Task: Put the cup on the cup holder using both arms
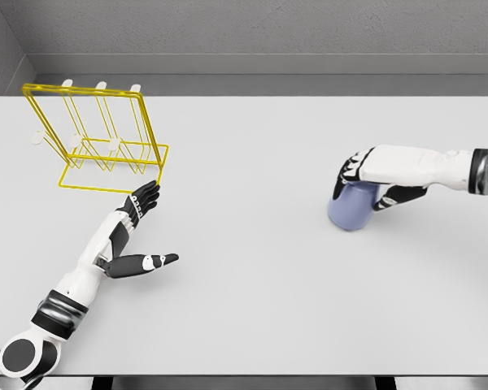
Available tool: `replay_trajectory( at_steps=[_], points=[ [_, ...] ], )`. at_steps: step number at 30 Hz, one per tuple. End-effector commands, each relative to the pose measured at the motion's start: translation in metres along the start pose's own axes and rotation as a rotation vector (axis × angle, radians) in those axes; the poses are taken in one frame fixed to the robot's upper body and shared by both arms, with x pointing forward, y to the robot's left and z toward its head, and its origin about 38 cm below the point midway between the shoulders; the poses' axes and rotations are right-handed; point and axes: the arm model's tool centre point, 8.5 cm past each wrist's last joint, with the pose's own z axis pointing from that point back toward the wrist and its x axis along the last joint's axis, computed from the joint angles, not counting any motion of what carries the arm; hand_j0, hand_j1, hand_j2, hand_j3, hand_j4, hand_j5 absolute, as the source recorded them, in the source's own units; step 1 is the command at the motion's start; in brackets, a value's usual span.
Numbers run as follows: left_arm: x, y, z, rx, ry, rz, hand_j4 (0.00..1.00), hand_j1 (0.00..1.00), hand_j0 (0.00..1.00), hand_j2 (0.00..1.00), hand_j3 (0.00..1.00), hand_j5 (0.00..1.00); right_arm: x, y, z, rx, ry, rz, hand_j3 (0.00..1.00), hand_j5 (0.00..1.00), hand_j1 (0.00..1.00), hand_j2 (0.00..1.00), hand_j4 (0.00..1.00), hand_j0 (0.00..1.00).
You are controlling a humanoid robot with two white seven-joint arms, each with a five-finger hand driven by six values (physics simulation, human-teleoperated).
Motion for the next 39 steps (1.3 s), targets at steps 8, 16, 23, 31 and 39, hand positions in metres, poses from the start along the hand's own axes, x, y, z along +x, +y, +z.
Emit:
replay_trajectory(
  at_steps=[8, 16, 23, 31, 39],
  points=[
    [0.001, 0.001, 0.000, 0.000, -0.002, -0.004, 1.00, 1.00, 1.00, 1.00, 1.00, 1.00, 0.015, -0.014, -0.007, -0.027, -0.046, 0.035, 0.62, 0.62, 0.62, 0.62, 0.62, 0.62],
    [0.000, 0.000, 0.000, 0.000, -0.001, -0.002, 1.00, 1.00, 1.00, 1.00, 1.00, 1.00, 0.027, -0.021, -0.020, -0.048, -0.093, 0.054, 0.62, 0.62, 0.62, 0.62, 0.62, 0.62],
    [0.000, 0.000, 0.001, -0.001, 0.001, -0.001, 1.00, 1.00, 1.00, 1.00, 1.00, 1.00, 0.036, -0.031, -0.032, -0.075, -0.129, 0.067, 0.62, 0.62, 0.62, 0.62, 0.62, 0.62],
    [0.000, 0.000, 0.000, 0.000, -0.001, -0.001, 1.00, 1.00, 1.00, 1.00, 1.00, 1.00, 0.042, -0.040, -0.043, -0.099, -0.160, 0.079, 0.62, 0.62, 0.62, 0.62, 0.62, 0.62],
    [0.001, 0.000, 0.000, 0.000, -0.003, -0.002, 1.00, 1.00, 1.00, 1.00, 1.00, 1.00, 0.052, -0.045, -0.052, -0.115, -0.193, 0.094, 0.62, 0.62, 0.62, 0.62, 0.62, 0.62]
  ],
)
